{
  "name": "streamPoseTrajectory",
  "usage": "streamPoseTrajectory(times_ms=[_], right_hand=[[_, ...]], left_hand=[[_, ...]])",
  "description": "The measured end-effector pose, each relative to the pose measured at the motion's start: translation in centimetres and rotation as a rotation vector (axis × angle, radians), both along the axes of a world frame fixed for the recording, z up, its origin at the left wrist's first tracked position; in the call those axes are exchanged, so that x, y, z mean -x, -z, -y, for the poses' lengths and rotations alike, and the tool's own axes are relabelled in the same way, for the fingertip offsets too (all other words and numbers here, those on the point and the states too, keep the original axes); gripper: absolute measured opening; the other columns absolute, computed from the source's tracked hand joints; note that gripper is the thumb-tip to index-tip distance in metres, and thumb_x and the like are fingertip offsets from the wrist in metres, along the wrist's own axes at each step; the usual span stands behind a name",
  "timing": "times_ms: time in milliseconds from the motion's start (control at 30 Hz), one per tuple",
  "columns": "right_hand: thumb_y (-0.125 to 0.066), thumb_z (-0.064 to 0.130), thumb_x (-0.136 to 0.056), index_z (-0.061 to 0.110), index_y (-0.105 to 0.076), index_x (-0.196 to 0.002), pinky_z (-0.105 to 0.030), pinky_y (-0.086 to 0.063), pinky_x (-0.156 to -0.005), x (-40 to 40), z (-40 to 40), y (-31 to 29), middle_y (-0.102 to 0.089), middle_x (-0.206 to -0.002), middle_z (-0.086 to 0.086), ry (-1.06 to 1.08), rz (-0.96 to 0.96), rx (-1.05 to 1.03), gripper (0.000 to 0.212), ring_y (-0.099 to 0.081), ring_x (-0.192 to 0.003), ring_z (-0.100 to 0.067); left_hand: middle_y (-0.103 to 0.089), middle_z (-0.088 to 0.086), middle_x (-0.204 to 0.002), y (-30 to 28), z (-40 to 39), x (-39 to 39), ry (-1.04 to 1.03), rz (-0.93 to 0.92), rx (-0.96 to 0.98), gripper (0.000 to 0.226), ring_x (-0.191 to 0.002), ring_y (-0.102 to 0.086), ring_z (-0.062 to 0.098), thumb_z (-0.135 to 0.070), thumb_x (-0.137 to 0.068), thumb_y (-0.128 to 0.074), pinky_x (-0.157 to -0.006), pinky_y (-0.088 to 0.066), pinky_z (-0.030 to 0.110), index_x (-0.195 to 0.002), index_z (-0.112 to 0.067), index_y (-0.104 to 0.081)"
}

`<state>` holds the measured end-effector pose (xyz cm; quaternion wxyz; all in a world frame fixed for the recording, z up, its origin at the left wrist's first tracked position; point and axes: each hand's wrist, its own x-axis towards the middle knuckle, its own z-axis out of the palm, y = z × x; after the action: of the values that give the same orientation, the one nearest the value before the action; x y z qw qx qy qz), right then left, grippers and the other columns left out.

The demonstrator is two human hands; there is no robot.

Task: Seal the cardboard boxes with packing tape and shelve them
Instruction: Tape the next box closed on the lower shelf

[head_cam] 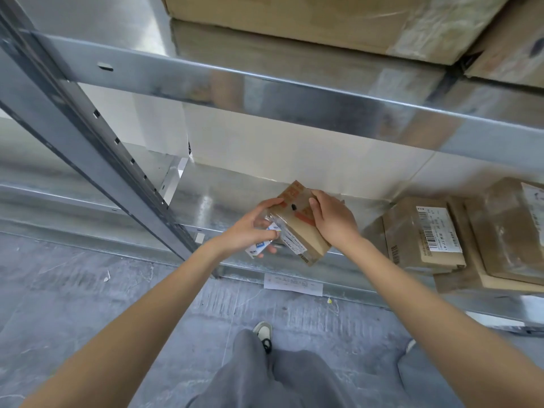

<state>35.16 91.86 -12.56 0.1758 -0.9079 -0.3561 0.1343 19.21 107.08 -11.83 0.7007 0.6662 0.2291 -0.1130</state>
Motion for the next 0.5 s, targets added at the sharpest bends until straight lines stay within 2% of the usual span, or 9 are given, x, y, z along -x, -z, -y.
streamPoseTrajectory(times_ms=[100, 167, 200, 267, 300, 367, 433, 500], right_hand=[[-0.027, 0.035, -0.104, 0.017, -0.054, -0.112, -0.039, -0.045, -0.079, 0.0, -0.1, -0.1, -0.062, -0.107, -0.007, 0.056, -0.041, 0.017, 0.034, -0.056, -0.101, -0.029], [-0.026, 0.036, -0.104, 0.015, -0.054, -0.118, -0.039, -0.043, -0.086, 0.1, 0.0, -0.3, -0.06, -0.119, -0.01, 0.07, -0.033, 0.059, 0.038, -0.053, -0.111, -0.03], [-0.026, 0.035, -0.105, 0.013, -0.051, -0.128, -0.039, -0.04, -0.094, 0.3, 0.1, -0.4, -0.055, -0.132, -0.011, 0.056, -0.003, 0.066, 0.04, -0.049, -0.12, -0.03], [-0.028, 0.036, -0.105, 0.011, -0.034, -0.148, -0.036, -0.029, -0.111, 1.0, 0.5, -0.6, -0.037, -0.154, -0.007, -0.047, 0.071, 0.046, 0.05, -0.035, -0.139, -0.025], [-0.029, 0.04, -0.105, 0.012, -0.026, -0.152, -0.035, -0.023, -0.115, 1.4, 0.8, -0.6, -0.028, -0.158, -0.005, -0.114, 0.096, 0.036, 0.056, -0.027, -0.145, -0.022], [-0.025, 0.059, -0.098, 0.015, -0.016, -0.155, -0.035, -0.009, -0.12, 1.9, 1.1, -0.7, -0.014, -0.162, 0.0, -0.193, 0.12, 0.077, 0.073, -0.011, -0.15, -0.014], [-0.012, 0.075, -0.085, 0.016, -0.007, -0.156, -0.041, 0.003, -0.122, 2.2, 1.4, -0.6, -0.001, -0.163, 0.004, -0.244, 0.171, 0.169, 0.092, 0.004, -0.149, -0.008], [-0.009, 0.077, -0.081, 0.017, -0.004, -0.156, -0.048, 0.005, -0.121, 2.6, 1.7, -0.5, 0.003, -0.162, 0.007, -0.3, 0.214, 0.219, 0.097, 0.011, -0.148, -0.006]], left_hand=[[-0.065, 0.013, -0.114, -0.2, -0.4, -0.1, 0.032, -0.016, 0.02, 0.063, -0.089, -0.071, 0.038, -0.012, -0.091, -0.066, -0.055, -0.054, 0.031, -0.135, -0.049, -0.039], [-0.065, 0.015, -0.115, -0.3, -0.7, -0.2, 0.043, -0.021, 0.034, 0.064, -0.089, -0.072, 0.038, -0.012, -0.091, -0.066, -0.054, -0.054, 0.03, -0.135, -0.048, -0.039], [-0.064, 0.017, -0.116, -0.4, -0.8, -0.2, 0.046, -0.025, 0.042, 0.064, -0.089, -0.072, 0.037, -0.012, -0.091, -0.067, -0.053, -0.053, 0.029, -0.136, -0.048, -0.038], [-0.063, 0.02, -0.118, -0.5, -0.9, -0.3, 0.055, -0.035, 0.054, 0.066, -0.088, -0.072, 0.036, -0.011, -0.091, -0.067, -0.054, -0.053, 0.028, -0.138, -0.046, -0.037], [-0.063, 0.02, -0.118, -0.6, -1.0, -0.4, 0.06, -0.04, 0.055, 0.067, -0.089, -0.072, 0.036, -0.011, -0.091, -0.067, -0.054, -0.054, 0.028, -0.139, -0.046, -0.036], [-0.065, 0.018, -0.118, -0.6, -1.0, -0.4, 0.066, -0.046, 0.048, 0.068, -0.09, -0.071, 0.039, -0.011, -0.091, -0.067, -0.055, -0.055, 0.029, -0.14, -0.045, -0.035], [-0.065, 0.017, -0.117, -0.7, -1.0, -0.4, 0.07, -0.052, 0.044, 0.067, -0.09, -0.071, 0.039, -0.011, -0.091, -0.067, -0.056, -0.055, 0.029, -0.14, -0.046, -0.036], [-0.066, 0.019, -0.114, -0.8, -0.9, -0.5, 0.072, -0.05, 0.053, 0.066, -0.089, -0.072, 0.039, -0.011, -0.091, -0.066, -0.053, -0.054, 0.028, -0.139, -0.046, -0.037]])
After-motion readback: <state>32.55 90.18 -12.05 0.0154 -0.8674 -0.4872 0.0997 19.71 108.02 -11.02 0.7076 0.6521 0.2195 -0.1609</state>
